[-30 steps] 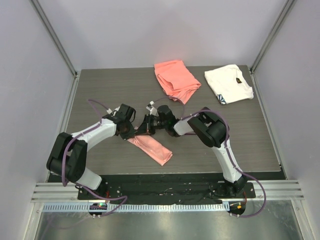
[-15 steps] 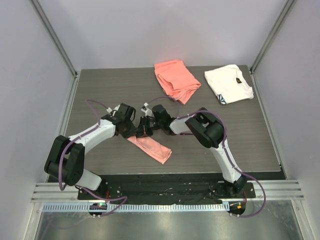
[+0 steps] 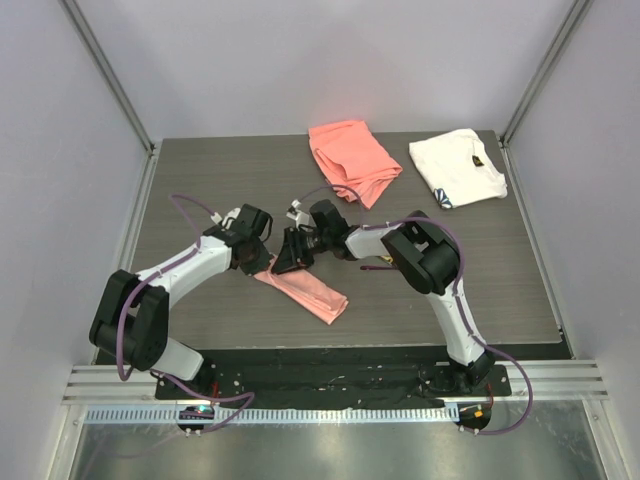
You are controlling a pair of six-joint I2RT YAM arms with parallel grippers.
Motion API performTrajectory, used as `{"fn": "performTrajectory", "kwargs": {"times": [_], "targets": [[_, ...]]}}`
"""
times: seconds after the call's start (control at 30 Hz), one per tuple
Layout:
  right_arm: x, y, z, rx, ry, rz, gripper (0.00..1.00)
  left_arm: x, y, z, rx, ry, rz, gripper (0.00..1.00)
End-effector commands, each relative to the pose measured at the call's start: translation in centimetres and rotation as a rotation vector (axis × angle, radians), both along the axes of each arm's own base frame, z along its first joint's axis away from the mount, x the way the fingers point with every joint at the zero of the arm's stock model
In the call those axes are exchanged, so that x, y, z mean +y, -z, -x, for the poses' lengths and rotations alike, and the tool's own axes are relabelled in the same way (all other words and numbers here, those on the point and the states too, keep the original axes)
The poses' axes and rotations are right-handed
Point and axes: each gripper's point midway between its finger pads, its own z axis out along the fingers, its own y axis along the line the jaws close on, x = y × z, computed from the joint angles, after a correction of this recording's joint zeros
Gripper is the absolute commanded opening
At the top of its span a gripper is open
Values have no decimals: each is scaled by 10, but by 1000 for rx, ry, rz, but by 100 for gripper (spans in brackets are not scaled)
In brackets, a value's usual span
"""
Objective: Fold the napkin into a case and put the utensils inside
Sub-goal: Stuff the top corner of the smaller-rectangle-folded napkin into the folded napkin.
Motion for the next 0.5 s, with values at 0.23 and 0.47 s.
{"fn": "performTrajectory", "kwargs": {"times": [0.23, 0.47], "targets": [[-9, -37, -7, -58, 39, -47, 41, 7, -6, -1, -35, -35, -6, 0], [-1, -22, -17, -46, 45, -29, 14, 5, -8, -2, -42, -31, 4, 0]]}}
